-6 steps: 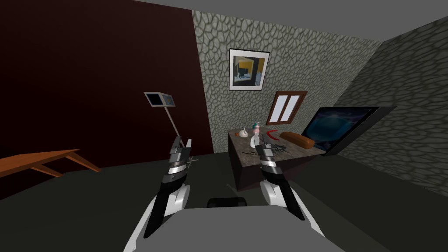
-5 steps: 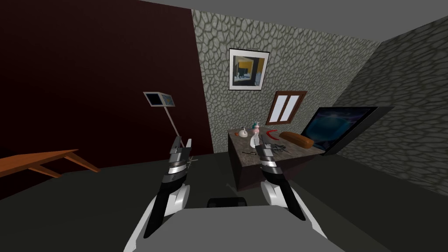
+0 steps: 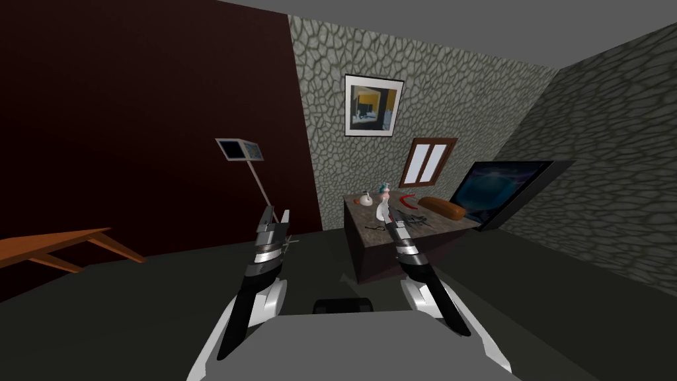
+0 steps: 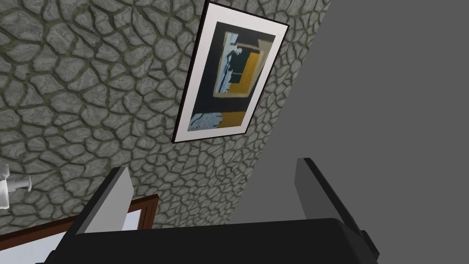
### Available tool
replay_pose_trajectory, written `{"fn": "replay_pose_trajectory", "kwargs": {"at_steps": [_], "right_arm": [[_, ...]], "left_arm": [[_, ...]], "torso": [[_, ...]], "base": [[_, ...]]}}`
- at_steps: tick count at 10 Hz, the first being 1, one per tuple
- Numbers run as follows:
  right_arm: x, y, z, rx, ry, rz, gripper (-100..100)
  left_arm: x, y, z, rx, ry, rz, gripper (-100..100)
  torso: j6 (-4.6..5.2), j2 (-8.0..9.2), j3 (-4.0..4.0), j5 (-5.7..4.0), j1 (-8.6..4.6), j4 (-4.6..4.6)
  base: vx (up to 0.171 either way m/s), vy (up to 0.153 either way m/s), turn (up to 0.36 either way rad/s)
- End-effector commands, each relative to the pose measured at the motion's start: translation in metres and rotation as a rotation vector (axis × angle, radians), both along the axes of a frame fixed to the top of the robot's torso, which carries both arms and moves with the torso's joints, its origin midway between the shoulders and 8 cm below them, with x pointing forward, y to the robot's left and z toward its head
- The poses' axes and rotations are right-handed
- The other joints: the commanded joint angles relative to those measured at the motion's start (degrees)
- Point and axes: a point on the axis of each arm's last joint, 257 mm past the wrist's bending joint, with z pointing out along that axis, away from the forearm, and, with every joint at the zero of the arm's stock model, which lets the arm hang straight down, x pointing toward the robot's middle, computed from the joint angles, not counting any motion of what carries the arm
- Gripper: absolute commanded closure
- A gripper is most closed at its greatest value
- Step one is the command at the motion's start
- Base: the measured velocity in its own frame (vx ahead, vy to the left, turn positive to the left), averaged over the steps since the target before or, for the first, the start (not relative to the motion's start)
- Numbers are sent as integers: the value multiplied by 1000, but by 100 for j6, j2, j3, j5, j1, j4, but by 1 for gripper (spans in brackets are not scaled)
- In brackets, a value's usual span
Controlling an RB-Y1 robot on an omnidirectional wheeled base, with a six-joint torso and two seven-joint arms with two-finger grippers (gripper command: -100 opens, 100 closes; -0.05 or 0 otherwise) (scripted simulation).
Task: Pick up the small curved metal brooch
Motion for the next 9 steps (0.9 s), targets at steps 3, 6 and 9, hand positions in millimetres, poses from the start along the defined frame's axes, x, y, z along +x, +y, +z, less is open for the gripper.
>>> {"fn": "replay_pose_trajectory", "kwargs": {"at_steps": [3, 6, 9], "right_arm": [[2, 6, -14, -105, 34, 19, -100], [6, 11, -35, -228, 78, 32, -100], [6, 15, -49, -334, 105, 56, -100]], "left_arm": [[0, 0, 0, 0, 0, 0, 0], [0, 0, 0, 0, 0, 0, 0], [0, 0, 0, 0, 0, 0, 0]], "torso": [[0, -2, -2, 0, 1, -1], [-1, -3, -2, 0, 0, 0], [-1, -3, -1, 1, 5, 0]], "base": [[-45, 18, -26], [-53, 18, -28], [-49, 25, -21]]}}
